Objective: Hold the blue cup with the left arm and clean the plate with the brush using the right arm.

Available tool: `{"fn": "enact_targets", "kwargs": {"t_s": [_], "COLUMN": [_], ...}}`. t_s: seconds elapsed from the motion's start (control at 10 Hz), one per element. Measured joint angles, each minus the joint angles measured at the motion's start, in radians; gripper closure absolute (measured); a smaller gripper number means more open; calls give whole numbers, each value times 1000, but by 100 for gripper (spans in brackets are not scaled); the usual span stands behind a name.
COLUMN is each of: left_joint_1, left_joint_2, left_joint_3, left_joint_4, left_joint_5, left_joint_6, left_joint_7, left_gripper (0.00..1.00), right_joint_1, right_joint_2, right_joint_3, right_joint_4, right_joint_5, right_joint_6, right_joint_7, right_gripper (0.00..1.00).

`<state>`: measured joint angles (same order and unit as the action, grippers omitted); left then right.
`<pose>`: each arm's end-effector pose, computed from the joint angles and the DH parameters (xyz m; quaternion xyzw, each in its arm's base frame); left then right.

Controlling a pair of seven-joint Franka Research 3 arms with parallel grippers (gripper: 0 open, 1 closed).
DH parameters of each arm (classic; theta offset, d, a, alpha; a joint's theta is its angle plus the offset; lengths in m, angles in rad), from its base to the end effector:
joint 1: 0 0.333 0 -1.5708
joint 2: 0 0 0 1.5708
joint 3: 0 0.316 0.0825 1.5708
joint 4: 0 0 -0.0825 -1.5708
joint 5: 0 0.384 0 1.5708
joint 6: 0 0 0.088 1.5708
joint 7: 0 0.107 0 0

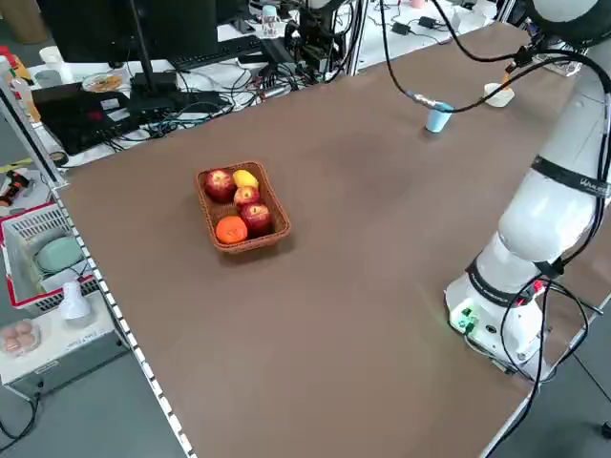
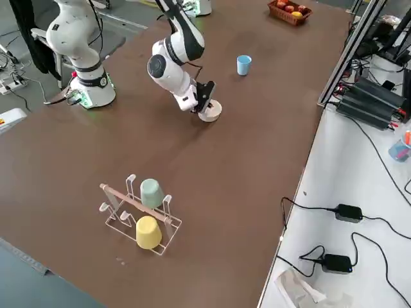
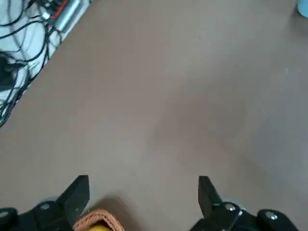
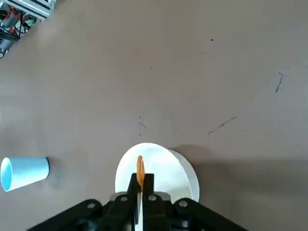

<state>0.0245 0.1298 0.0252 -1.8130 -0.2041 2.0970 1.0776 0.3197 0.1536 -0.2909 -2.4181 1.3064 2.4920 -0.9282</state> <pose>0.6139 0.0201 0.4817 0.8855 -0.4494 0.1130 0.0352 0.4830 0.0063 0.2414 -0.9404 0.0714 -0.1275 0.3072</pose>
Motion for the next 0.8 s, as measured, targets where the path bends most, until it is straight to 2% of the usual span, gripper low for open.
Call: {"fn": "enact_targets", "kwargs": {"t_s": [0.4, 0.6, 0.8], "left_joint_1": [-2, -10, -10], "left_joint_2": [-21, -26, -38], "left_joint_3": [-2, -6, -9], "left_joint_4": [-1, 0, 1], "left_joint_5": [78, 89, 89], "left_joint_6": [15, 45, 46], "left_joint_7": [-279, -324, -468], "left_gripper": [0, 0, 0], "right_joint_1": [-1, -1, -1], "right_joint_2": [3, 12, 23], "right_joint_3": [0, 0, 0], "right_joint_4": [0, -1, -1], "right_joint_5": [74, 92, 102], "right_joint_6": [-3, -3, -3], "right_joint_7": [-4, -4, -4], "right_gripper": [95, 95, 95]}}
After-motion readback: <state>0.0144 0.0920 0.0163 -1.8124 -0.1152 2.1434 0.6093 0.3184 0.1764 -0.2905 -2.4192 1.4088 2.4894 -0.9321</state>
